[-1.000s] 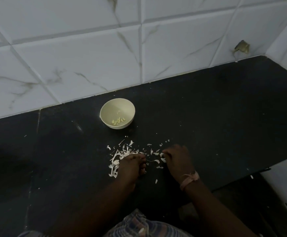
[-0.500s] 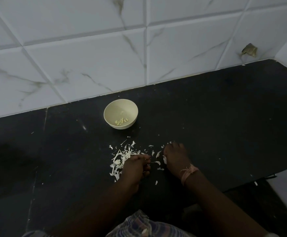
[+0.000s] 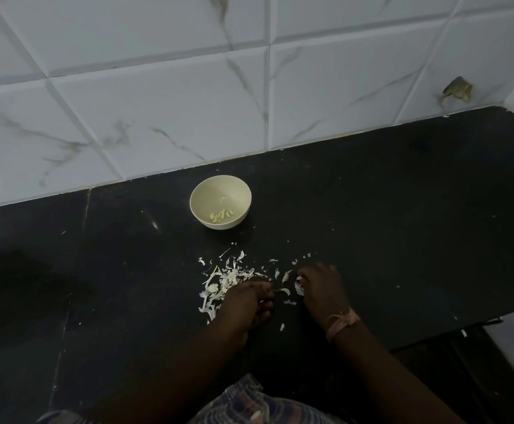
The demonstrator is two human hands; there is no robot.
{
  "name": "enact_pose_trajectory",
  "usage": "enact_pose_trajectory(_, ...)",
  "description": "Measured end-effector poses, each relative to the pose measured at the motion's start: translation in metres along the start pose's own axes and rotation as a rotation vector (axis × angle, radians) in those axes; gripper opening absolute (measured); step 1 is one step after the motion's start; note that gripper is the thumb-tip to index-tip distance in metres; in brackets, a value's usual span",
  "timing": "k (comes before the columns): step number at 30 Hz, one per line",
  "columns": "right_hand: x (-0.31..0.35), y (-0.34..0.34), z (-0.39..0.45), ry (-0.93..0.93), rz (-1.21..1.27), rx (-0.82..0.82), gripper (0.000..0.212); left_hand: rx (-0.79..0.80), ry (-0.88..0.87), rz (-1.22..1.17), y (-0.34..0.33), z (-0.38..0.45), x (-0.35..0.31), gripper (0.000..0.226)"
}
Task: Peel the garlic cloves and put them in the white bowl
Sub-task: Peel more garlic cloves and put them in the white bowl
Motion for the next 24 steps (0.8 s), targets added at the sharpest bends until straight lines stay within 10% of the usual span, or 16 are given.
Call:
enact_pose_trajectory(5,0.013,0.010,0.001,0.012,0.086,-0.071,0.007,0.014,-0.019,-0.003,0.000,-0.001,0.000,0.018)
enact_pose_trajectory(13,0.071,0.021,-0.017,-0.267,1.038,-0.078,0.008,0.047,-0.196,-0.153,0.003,-0.016,-0.025,0.019)
enact_pose_trajectory(24,0.131,0.036,-0.021,-0.149,1.078,-0.159,0.011,-0.193,-0.560,-0.069,0.045,-0.076,-0.056,0.015)
Point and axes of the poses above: each hand's wrist, its own z-axis towards the middle knuckle, its own y-axis out of the back of the hand, x = y × z, the point moved 4 cm from there along z, towards the middle knuckle, and after that the axes turned 9 degrees about z, right-handed, at the moved point
